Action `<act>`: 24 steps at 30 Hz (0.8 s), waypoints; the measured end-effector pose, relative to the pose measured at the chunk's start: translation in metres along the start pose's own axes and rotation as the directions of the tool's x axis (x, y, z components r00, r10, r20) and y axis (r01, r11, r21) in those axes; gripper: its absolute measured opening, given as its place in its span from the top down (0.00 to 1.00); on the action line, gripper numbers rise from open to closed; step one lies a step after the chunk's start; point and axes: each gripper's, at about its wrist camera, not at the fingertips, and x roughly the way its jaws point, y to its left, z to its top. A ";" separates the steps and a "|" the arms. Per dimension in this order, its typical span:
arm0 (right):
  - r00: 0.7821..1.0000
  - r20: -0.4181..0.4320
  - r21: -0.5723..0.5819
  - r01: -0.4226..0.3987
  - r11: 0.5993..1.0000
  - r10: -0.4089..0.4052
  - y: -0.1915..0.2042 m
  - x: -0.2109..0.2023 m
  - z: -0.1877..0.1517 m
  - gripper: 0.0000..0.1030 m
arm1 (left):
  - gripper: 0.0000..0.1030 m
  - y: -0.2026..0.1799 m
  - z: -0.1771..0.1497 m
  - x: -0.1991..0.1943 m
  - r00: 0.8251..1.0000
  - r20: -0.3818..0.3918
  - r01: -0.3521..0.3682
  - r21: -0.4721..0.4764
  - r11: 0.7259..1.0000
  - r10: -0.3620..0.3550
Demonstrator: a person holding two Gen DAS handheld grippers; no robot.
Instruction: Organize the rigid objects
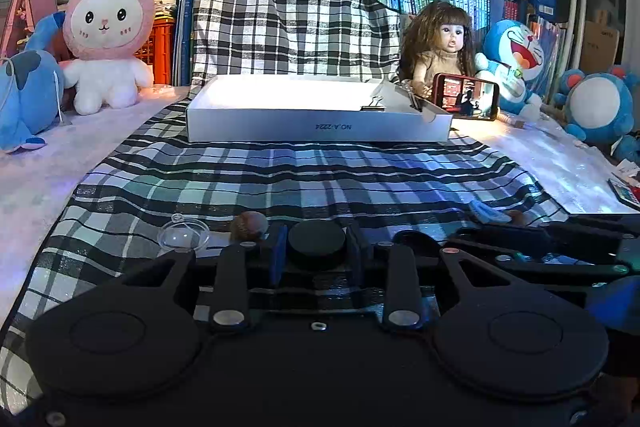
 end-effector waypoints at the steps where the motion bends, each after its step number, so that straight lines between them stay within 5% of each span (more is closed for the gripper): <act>1: 1.000 -0.001 0.004 0.000 1.000 0.000 0.000 0.000 0.000 0.64 | 0.70 -0.001 0.001 -0.001 1.000 0.002 0.001 0.003 1.000 -0.001; 24: 0.999 0.042 0.059 -0.003 0.998 0.000 -0.013 0.002 0.033 0.64 | 0.70 0.006 0.038 0.006 0.999 -0.046 -0.025 -0.034 0.999 0.024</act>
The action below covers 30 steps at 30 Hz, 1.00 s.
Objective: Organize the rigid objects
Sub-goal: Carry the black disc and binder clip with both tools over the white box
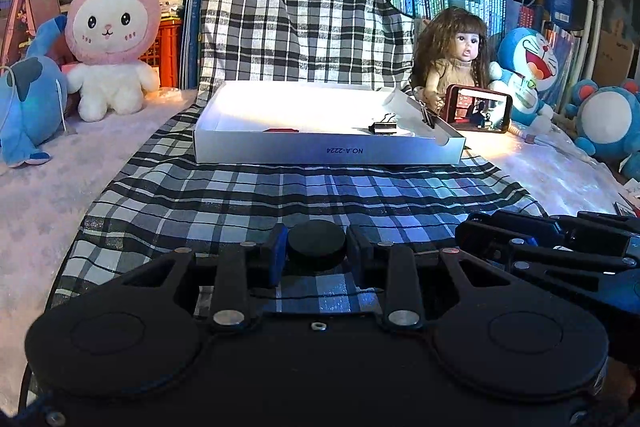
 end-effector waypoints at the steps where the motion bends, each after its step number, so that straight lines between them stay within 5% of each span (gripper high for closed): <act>1: 1.000 -0.003 0.006 0.000 1.000 0.000 -0.001 0.001 0.001 0.64 | 0.70 0.001 0.002 0.001 1.000 -0.004 0.001 -0.004 1.000 -0.001; 30: 1.000 -0.005 0.074 0.007 0.997 -0.007 -0.030 0.066 0.077 0.64 | 0.70 0.016 0.085 0.054 0.999 0.035 0.036 -0.010 0.999 -0.035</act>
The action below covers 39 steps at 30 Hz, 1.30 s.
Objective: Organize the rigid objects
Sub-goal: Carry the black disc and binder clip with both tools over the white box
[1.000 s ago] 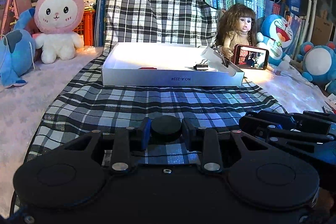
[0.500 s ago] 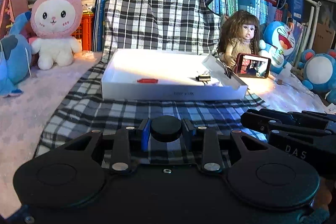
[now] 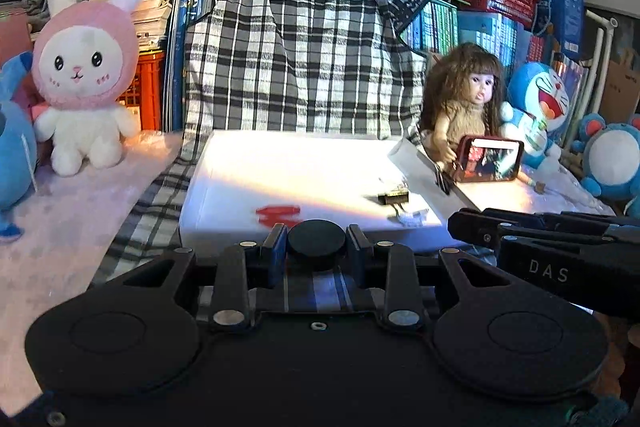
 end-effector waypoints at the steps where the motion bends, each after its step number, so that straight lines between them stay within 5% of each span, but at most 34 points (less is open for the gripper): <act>1: 1.000 -0.006 0.004 0.001 1.000 -0.001 -0.002 0.005 0.004 0.64 | 0.70 0.001 0.004 0.004 1.000 -0.001 0.000 -0.001 1.000 0.000; 25: 0.976 -0.220 0.122 0.030 0.992 -0.002 -0.037 0.143 0.080 0.64 | 0.70 0.037 0.067 0.149 0.986 -0.156 -0.066 -0.098 0.993 0.050; 39: 0.956 -0.293 0.094 0.015 0.995 0.013 -0.040 0.175 0.071 0.64 | 0.70 0.046 0.071 0.187 0.971 -0.236 -0.079 -0.140 0.987 0.044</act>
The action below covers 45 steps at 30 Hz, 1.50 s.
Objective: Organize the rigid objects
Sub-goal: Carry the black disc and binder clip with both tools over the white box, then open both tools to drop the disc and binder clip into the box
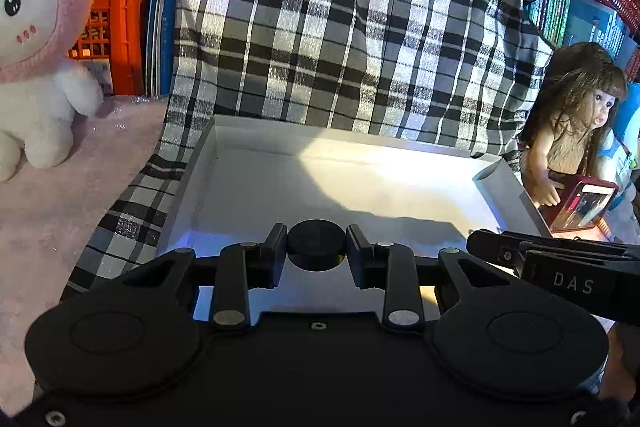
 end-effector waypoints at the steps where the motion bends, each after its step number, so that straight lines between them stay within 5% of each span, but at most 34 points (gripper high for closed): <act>1: 1.000 -0.001 -0.006 0.006 1.000 -0.006 0.000 0.001 0.000 0.64 | 0.70 0.000 -0.001 0.002 1.000 -0.005 -0.001 0.000 1.000 0.001; 35: 0.998 -0.009 -0.103 0.059 0.993 -0.060 0.007 0.019 -0.004 0.63 | 0.70 -0.009 -0.016 0.017 1.000 0.015 -0.023 0.092 0.995 0.021; 42: 0.999 0.007 -0.079 0.042 0.996 -0.042 0.004 0.013 -0.006 0.57 | 0.64 -0.010 -0.017 0.012 1.000 0.011 -0.022 0.086 0.996 0.021; 45: 0.999 0.018 -0.071 0.039 0.997 -0.038 0.006 0.008 -0.007 0.47 | 0.58 -0.011 -0.018 0.004 0.999 0.024 -0.030 0.094 0.995 0.028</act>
